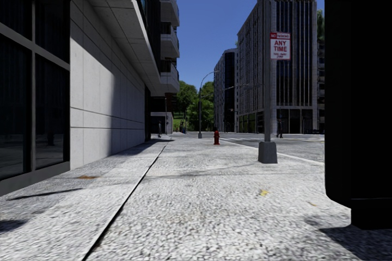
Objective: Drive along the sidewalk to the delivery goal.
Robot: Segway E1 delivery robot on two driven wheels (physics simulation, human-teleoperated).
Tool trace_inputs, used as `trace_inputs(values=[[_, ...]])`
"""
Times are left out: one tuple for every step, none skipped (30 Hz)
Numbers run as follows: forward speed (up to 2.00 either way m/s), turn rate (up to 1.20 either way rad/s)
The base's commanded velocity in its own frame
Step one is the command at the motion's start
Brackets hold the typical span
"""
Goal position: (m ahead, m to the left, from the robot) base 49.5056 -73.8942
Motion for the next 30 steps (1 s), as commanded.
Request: trace_inputs(values=[[1.92,1.20],[1.92,1.20],[1.92,1.20],[1.92,1.20],[1.92,0.69],[1.92,0.28],[1.92,0.21],[1.92,0.09],[1.92,0.09],[1.92,0.05],[1.92,0.01],[1.92,0.00],[1.92,0.00],[1.92,0.00],[1.92,0.00],[1.92,0.00],[1.92,0.00],[1.92,0.00],[1.92,0.00],[1.92,0.00],[1.92,0.00],[1.92,0.00],[1.92,0.00],[1.92,0.00],[1.92,0.00],[1.92,0.00],[1.92,0.00],[1.92,0.00],[1.92,0.00],[1.92,0.00]])
